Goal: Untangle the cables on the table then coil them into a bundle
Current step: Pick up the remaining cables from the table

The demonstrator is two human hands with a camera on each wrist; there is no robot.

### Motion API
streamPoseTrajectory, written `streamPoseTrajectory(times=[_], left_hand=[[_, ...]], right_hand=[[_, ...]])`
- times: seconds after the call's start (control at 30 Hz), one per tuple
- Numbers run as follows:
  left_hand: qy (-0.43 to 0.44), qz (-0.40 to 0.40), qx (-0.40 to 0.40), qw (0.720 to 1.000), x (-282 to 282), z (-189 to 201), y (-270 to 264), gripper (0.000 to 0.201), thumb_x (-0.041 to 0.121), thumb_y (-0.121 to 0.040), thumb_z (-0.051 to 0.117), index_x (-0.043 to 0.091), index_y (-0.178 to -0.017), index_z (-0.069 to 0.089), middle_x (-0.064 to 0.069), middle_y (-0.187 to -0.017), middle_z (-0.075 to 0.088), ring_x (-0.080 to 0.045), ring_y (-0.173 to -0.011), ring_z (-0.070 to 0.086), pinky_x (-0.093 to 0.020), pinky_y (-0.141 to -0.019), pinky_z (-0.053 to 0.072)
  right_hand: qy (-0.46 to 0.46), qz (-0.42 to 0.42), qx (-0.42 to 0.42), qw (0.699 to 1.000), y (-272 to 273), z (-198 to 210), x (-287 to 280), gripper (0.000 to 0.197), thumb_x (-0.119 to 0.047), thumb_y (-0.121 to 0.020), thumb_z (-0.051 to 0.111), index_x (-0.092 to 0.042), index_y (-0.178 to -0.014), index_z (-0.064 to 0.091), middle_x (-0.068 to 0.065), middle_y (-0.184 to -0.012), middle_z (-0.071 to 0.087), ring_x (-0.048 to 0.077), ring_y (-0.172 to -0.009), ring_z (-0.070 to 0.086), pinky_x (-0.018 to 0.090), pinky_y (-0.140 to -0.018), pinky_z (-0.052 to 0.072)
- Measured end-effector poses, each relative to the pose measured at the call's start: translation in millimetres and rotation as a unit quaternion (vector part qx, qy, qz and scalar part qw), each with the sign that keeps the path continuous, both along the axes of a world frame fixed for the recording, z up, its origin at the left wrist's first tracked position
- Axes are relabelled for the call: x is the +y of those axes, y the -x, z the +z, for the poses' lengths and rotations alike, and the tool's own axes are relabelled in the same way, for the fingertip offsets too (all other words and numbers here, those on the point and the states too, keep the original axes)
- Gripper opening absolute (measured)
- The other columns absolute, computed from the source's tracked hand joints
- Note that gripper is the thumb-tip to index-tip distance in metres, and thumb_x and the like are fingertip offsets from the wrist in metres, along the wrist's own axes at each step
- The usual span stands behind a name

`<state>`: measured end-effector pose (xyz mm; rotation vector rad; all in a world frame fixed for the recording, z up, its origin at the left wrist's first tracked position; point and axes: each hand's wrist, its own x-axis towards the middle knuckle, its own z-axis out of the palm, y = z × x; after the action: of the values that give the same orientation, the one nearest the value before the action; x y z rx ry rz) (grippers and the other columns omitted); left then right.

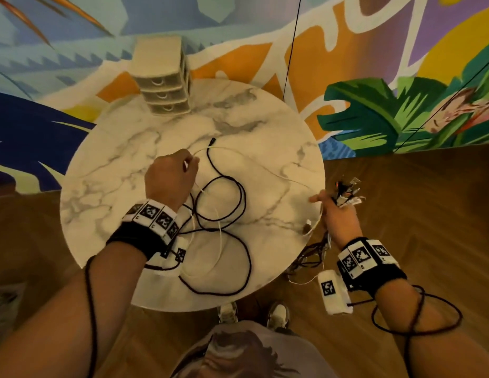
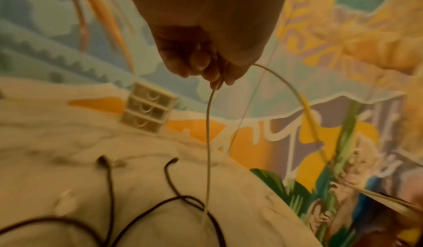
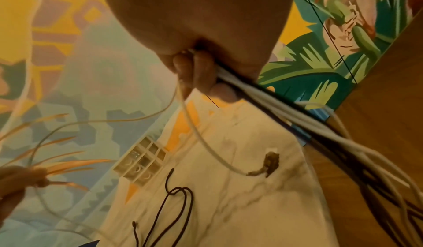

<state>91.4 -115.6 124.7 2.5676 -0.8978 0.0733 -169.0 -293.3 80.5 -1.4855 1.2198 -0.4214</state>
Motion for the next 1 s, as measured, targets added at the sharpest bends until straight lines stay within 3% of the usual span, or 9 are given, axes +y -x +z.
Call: streamPoseTrajectory(times=[0.1, 0.17, 0.3, 0.4, 0.47, 0.53, 0.7, 0.9, 1.0], left_hand=[[0.006, -0.055, -0.032, 0.998, -2.4, 21.8, 25.5, 0.024, 0.036, -0.093, 0.052, 0.017, -0.081, 0.061, -0.005, -0.074, 0.066, -0.03, -0.073, 0.06, -0.03, -0.056, 0.036], [-0.011, -0.112, -0.037, 0.993, -4.2, 24.9, 45.2, 0.024, 0.036, -0.094, 0.05, 0.017, -0.083, 0.061, -0.004, -0.079, 0.065, -0.028, -0.076, 0.061, -0.032, -0.057, 0.04], [-0.069, -0.252, -0.029, 0.965, -23.5, 18.9, 86.3, 0.026, 0.034, -0.095, 0.045, 0.015, -0.089, 0.062, -0.003, -0.086, 0.065, -0.028, -0.078, 0.062, -0.035, -0.057, 0.045], [-0.036, -0.272, -0.053, 0.96, -34.7, 20.7, 94.7, 0.027, 0.034, -0.092, 0.045, 0.016, -0.089, 0.065, -0.001, -0.079, 0.066, -0.028, -0.069, 0.063, -0.031, -0.051, 0.039], [-0.081, -0.246, -0.024, 0.966, -35.2, 14.5, 90.3, 0.024, 0.034, -0.093, 0.046, 0.018, -0.097, 0.063, -0.001, -0.085, 0.067, -0.027, -0.078, 0.062, -0.032, -0.058, 0.041], [-0.113, -0.197, 0.036, 0.973, -26.2, -7.7, 84.8, 0.019, 0.038, -0.092, 0.047, 0.021, -0.094, 0.057, -0.001, -0.082, 0.063, -0.025, -0.079, 0.06, -0.031, -0.06, 0.04], [-0.147, -0.106, 0.188, 0.965, 20.1, -76.5, 65.3, 0.01, 0.033, -0.086, 0.055, 0.026, -0.08, 0.051, 0.0, -0.071, 0.06, -0.025, -0.074, 0.061, -0.029, -0.058, 0.042], [-0.114, 0.036, 0.174, 0.977, 48.7, -80.1, 5.9, 0.018, 0.028, -0.09, 0.053, 0.017, -0.078, 0.059, -0.008, -0.079, 0.06, -0.031, -0.075, 0.058, -0.031, -0.06, 0.041], [-0.243, -0.047, 0.127, 0.961, 54.2, -87.6, 15.4, 0.022, 0.034, -0.093, 0.047, 0.017, -0.097, 0.06, -0.011, -0.095, 0.064, -0.031, -0.087, 0.061, -0.032, -0.065, 0.045]], right_hand=[[0.051, -0.109, -0.004, 0.993, -2.6, 6.0, -8.2, 0.023, -0.026, -0.095, 0.05, -0.023, -0.084, 0.069, 0.006, -0.096, 0.065, 0.018, -0.084, 0.055, 0.031, -0.076, 0.041], [0.098, -0.103, -0.032, 0.989, -11.5, 17.5, -4.6, 0.023, -0.022, -0.096, 0.049, -0.025, -0.083, 0.069, 0.006, -0.1, 0.066, 0.017, -0.089, 0.057, 0.035, -0.082, 0.045], [0.136, 0.102, -0.083, 0.982, -47.3, 54.6, 25.5, 0.024, -0.014, -0.098, 0.046, -0.011, -0.114, 0.064, -0.008, -0.103, 0.059, -0.001, -0.084, 0.053, 0.007, -0.07, 0.039], [0.234, 0.272, 0.072, 0.931, -60.5, 55.6, 39.4, 0.025, -0.016, -0.098, 0.048, -0.008, -0.112, 0.066, 0.005, -0.102, 0.066, 0.023, -0.092, 0.061, 0.026, -0.072, 0.041], [0.2, 0.25, 0.108, 0.941, -60.1, 52.9, 38.7, 0.023, -0.021, -0.095, 0.05, -0.007, -0.096, 0.068, 0.016, -0.092, 0.068, 0.032, -0.087, 0.062, 0.037, -0.075, 0.045], [0.162, 0.203, 0.071, 0.963, -55.4, 52.7, 36.0, 0.02, -0.029, -0.094, 0.052, -0.014, -0.087, 0.062, 0.012, -0.081, 0.062, 0.026, -0.078, 0.058, 0.038, -0.076, 0.048], [0.136, 0.166, -0.016, 0.977, -53.8, 55.8, 29.7, 0.022, -0.033, -0.092, 0.054, -0.035, -0.071, 0.047, -0.011, -0.073, 0.052, -0.001, -0.064, 0.05, 0.021, -0.06, 0.042], [0.082, 0.008, -0.087, 0.993, -35.3, 60.8, -4.9, 0.038, -0.019, -0.096, 0.048, -0.016, -0.06, 0.039, 0.001, -0.054, 0.041, 0.005, -0.041, 0.038, 0.016, -0.044, 0.032], [0.073, -0.009, -0.089, 0.993, -28.6, 52.7, -7.1, 0.04, -0.019, -0.097, 0.045, -0.013, -0.059, 0.037, 0.005, -0.051, 0.038, 0.005, -0.036, 0.033, 0.017, -0.039, 0.028]])
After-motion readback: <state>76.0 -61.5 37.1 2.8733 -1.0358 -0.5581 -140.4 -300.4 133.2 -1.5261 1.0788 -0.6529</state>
